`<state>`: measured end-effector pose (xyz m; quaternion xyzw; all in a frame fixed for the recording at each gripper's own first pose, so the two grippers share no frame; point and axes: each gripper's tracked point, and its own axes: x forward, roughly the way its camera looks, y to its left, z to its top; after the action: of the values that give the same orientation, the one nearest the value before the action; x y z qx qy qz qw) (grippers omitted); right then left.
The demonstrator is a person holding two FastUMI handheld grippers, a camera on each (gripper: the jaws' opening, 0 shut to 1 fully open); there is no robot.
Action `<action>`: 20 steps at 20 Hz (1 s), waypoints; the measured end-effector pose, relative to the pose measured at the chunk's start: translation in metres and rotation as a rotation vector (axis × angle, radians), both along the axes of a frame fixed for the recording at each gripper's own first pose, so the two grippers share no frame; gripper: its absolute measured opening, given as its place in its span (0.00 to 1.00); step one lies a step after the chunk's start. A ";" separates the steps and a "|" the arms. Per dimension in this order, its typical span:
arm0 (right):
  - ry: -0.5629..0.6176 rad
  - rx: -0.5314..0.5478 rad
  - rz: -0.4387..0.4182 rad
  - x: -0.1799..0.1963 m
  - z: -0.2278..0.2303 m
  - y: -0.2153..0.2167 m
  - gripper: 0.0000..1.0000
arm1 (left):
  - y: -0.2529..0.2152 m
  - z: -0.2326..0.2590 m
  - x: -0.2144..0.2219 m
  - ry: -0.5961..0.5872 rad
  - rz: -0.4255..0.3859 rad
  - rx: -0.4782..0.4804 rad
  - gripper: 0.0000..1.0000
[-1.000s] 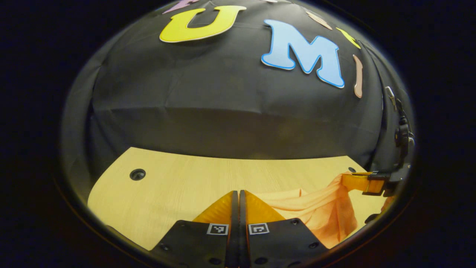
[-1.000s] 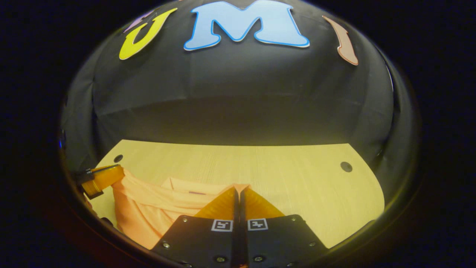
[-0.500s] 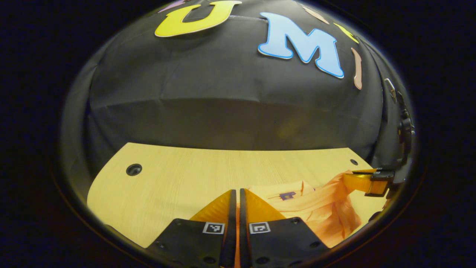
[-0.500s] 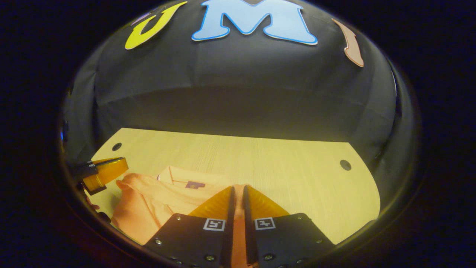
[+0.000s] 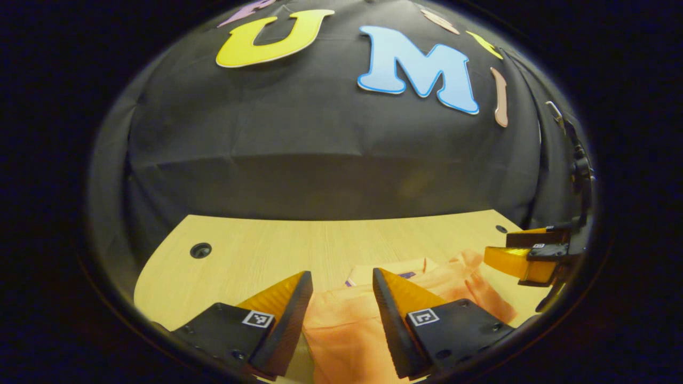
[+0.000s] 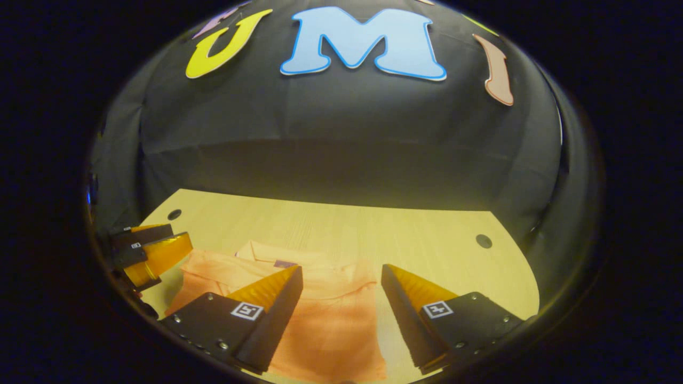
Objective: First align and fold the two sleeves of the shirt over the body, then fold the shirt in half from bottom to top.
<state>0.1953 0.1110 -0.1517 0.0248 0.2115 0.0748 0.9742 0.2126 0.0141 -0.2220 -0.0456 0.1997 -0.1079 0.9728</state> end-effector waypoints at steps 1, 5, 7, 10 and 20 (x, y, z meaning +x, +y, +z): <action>-0.012 0.003 -0.004 -0.004 0.005 -0.002 0.95 | -0.001 0.009 -0.005 -0.016 -0.007 0.004 0.80; -0.065 0.021 -0.005 -0.021 0.027 -0.010 0.96 | -0.007 0.043 -0.022 -0.084 -0.011 0.005 0.87; -0.105 0.028 -0.006 -0.035 0.042 -0.015 0.96 | -0.008 0.060 -0.032 -0.117 -0.003 0.007 0.88; -0.165 0.034 -0.016 -0.054 0.064 -0.026 0.95 | -0.013 0.083 -0.051 -0.168 0.004 0.013 0.92; -0.320 0.064 -0.060 -0.121 0.120 -0.066 0.95 | -0.031 0.136 -0.109 -0.286 0.040 0.006 0.94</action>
<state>0.0747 0.0449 -0.0313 0.0501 0.0504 0.0555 0.9959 0.1038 -0.0167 -0.0858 -0.0309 0.0583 -0.0931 0.9935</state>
